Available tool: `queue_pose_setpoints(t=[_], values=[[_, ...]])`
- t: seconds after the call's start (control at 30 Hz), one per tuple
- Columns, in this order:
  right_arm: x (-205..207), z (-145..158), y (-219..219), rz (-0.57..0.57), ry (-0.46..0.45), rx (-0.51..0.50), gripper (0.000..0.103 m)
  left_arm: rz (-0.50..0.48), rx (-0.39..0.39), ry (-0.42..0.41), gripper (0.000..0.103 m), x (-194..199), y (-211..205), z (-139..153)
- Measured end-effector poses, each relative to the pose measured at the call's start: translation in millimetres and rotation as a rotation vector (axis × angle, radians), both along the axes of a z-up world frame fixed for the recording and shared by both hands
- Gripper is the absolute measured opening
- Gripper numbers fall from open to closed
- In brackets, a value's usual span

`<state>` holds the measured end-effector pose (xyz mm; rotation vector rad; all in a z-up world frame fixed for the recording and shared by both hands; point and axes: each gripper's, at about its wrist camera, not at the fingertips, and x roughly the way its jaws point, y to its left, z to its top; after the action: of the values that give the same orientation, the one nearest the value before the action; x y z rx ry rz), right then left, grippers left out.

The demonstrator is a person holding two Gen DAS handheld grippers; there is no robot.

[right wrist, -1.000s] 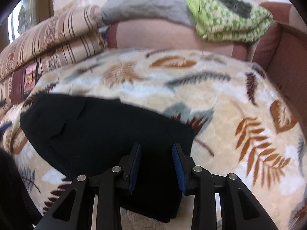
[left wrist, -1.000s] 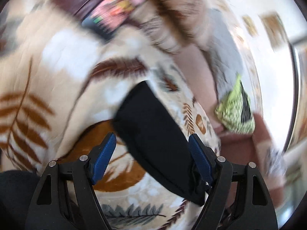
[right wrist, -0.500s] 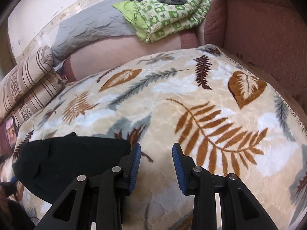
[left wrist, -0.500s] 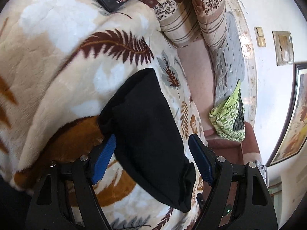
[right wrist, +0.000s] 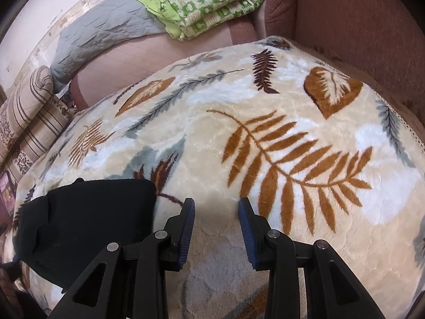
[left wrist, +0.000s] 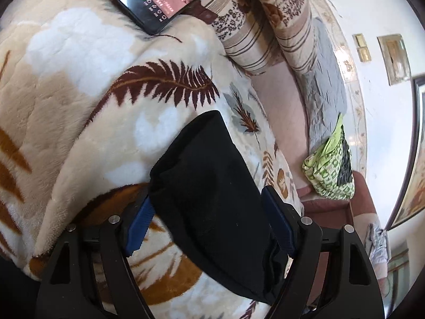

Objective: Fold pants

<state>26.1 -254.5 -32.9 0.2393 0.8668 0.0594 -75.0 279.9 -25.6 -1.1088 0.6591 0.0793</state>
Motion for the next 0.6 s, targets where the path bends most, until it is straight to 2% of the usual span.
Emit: queue_pose_setpoints(t=[0.03, 0.07, 0.1, 0.2, 0.3, 0.4, 0.5, 0.53, 0.57, 0.6], values=[[-0.2, 0.1, 1.3, 0.003, -0.001, -0.010, 0.033, 0.013, 0.014, -0.005, 0.074, -2.3, -1.1, 0.1], [-0.7, -0.1, 2.8, 0.005, -0.001, -0.022, 0.033, 0.024, 0.029, 0.003, 0.061, -4.1, -1.5, -0.1], [-0.9, -0.3, 4.0, 0.006, -0.002, -0.031, 0.033, 0.036, 0.053, 0.024, 0.041, -4.2, -1.7, -1.5], [0.4, -0.2, 6.0, 0.007, 0.000, -0.044, 0.033, 0.083, 0.114, 0.084, 0.017, -5.9, -2.2, -4.3], [1.0, -0.2, 5.9, 0.008, 0.002, -0.041, 0.033, 0.082, 0.248, 0.098, 0.010, -5.2, -15.5, 5.4], [1.1, 1.7, 3.5, 0.005, 0.005, -0.015, 0.033, 0.060, 0.486, 0.065, 0.009, -6.0, -42.5, 31.0], [-1.1, 8.4, -8.4, -0.019, -0.009, 0.052, 0.033, -0.014, 0.748, -0.071, 0.009, -10.3, -89.8, 70.2], [-2.1, 11.3, -12.5, -0.030, -0.017, 0.068, 0.033, -0.053, 0.817, -0.130, 0.009, -11.7, -109.3, 82.7], [-3.4, 14.8, -18.3, -0.044, -0.025, 0.089, 0.033, -0.086, 0.851, -0.172, 0.009, -11.6, -123.7, 91.1], [-4.4, 17.0, -23.0, -0.055, -0.031, 0.111, 0.033, -0.173, 0.906, -0.247, 0.009, -11.4, -155.1, 103.0]])
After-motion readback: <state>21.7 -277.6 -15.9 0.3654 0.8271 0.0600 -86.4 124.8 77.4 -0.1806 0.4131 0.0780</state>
